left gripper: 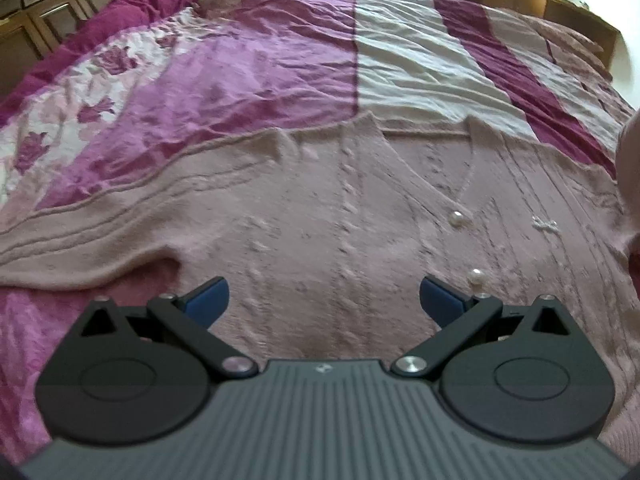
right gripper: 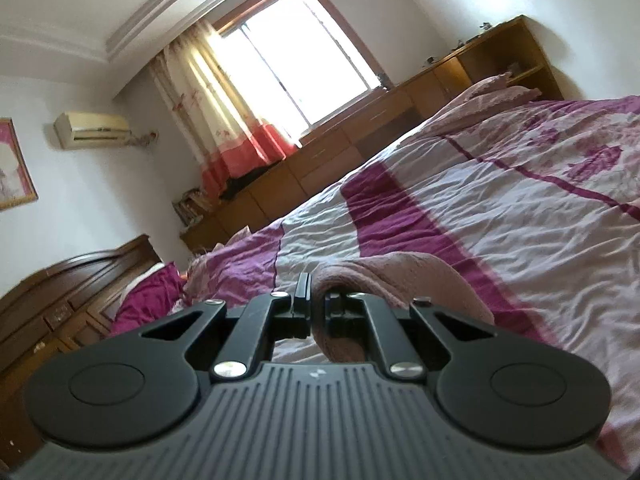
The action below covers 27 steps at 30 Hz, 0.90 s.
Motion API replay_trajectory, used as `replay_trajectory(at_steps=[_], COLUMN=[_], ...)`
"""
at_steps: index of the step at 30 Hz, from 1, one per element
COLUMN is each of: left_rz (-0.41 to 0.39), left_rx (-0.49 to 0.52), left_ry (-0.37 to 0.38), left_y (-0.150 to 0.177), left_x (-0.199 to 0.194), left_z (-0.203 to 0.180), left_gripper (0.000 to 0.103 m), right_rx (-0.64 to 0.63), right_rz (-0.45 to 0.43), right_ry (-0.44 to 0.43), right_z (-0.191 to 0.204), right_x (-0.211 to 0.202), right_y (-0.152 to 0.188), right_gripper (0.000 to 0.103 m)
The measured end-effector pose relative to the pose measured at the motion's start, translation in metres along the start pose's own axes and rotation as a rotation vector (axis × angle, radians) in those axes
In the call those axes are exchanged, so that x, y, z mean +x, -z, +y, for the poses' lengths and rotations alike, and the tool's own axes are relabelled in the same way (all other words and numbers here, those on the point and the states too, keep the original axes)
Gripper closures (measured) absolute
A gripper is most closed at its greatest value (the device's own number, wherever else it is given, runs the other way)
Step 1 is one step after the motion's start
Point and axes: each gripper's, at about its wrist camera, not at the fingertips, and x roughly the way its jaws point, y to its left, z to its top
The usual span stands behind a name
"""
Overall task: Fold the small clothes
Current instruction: 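Lift the held sleeve with the right gripper and carry it across the cardigan front, then lower the sleeve onto the cardigan front and open the right gripper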
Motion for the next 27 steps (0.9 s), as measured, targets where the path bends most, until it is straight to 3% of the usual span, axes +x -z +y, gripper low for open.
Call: replay_trajectory(at_steps=[15,27], left_rz=[-0.012,-0.01], left_rx=[-0.073,-0.077], left_ry=[-0.001,0.008], left_y=[0.001,0.007], left_x=[-0.011,-0.012], left_z=[0.037,0.041], left_gripper=[0.0,0.0], right_rx=[-0.101,-0.092], right_rz=[0.124,0.367], right_ry=[-0.044,-0.008], right_z=[0.097,0.092], right_x=[0.051,0.104], right_y=[0.076,0.191], right_gripper=[0.097,0.097])
